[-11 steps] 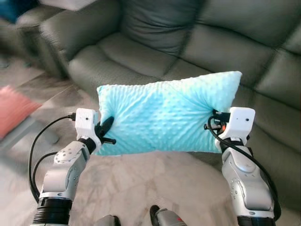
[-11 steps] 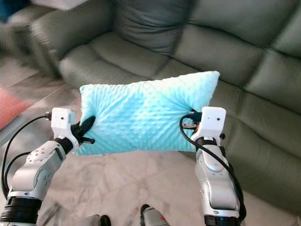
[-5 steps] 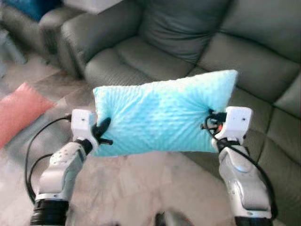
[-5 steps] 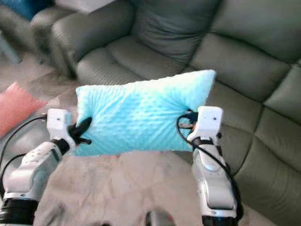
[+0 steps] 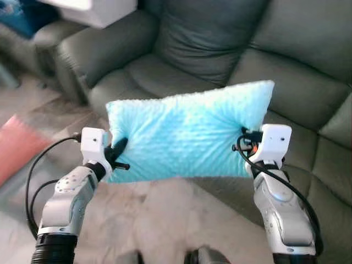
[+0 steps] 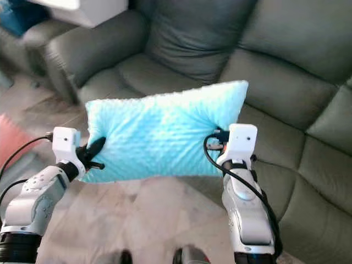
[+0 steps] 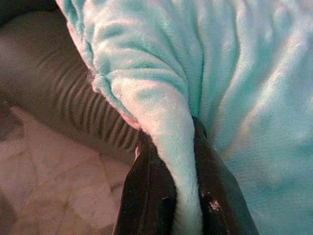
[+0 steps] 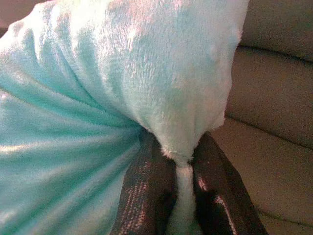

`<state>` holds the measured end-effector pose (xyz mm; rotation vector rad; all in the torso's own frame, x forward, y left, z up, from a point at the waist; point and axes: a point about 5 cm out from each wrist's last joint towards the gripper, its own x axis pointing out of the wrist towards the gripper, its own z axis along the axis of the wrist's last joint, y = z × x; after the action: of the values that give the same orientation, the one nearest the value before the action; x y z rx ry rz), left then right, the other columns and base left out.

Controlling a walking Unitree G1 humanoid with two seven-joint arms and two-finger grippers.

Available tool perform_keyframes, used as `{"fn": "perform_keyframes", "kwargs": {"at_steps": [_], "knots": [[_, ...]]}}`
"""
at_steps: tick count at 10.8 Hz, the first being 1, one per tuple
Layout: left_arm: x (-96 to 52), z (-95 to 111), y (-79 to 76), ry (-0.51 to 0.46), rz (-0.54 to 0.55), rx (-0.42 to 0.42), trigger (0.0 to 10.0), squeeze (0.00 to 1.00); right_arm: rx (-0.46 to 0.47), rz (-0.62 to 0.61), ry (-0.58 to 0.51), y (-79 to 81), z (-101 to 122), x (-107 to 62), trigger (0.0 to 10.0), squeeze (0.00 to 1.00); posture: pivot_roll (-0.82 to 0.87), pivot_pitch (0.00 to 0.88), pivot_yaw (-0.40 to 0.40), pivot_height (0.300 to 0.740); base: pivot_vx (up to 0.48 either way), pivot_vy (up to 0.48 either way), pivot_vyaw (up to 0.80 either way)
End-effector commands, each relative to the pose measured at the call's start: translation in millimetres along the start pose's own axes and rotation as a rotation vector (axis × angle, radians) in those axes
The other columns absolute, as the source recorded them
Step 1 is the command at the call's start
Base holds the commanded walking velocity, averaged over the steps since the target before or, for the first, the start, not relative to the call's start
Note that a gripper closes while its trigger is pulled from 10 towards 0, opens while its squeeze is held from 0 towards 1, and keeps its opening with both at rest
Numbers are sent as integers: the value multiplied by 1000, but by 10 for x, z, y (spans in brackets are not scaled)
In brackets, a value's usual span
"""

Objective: Move the pillow to the sofa

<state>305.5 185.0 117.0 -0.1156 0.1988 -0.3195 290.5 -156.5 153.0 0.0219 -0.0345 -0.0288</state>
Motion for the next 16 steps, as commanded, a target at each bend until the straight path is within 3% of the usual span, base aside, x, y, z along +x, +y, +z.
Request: {"fn": "perform_keyframes", "kwargs": {"at_steps": [1,5,7,11,13,16], "knots": [[43,-12,-123,5,-42,2,10000,0,-14,-48,-1,-144,6,-30,10000,0,-104,220,-55,740,368,0,-788],[49,-21,-107,13,-22,0,10000,0,-14,-43,-1,-139,5,-26,10000,0,-102,218,-57,740,327,0,-788],[60,-45,-86,23,13,-60,10000,0,-17,-37,-1,-133,4,-23,10000,0,-102,216,-58,740,0,0,0],[71,-47,-90,36,16,-20,10000,0,-26,-35,5,-129,-5,-14,10000,0,-100,210,-60,740,0,0,0],[95,-30,-15,40,56,8,10000,0,-23,-39,7,-128,-7,-8,10000,0,-100,205,-56,740,0,0,0],[111,6,24,28,69,9,10000,0,-19,-41,17,-117,-27,-13,10000,0,-100,206,-54,740,0,0,-754]]}}
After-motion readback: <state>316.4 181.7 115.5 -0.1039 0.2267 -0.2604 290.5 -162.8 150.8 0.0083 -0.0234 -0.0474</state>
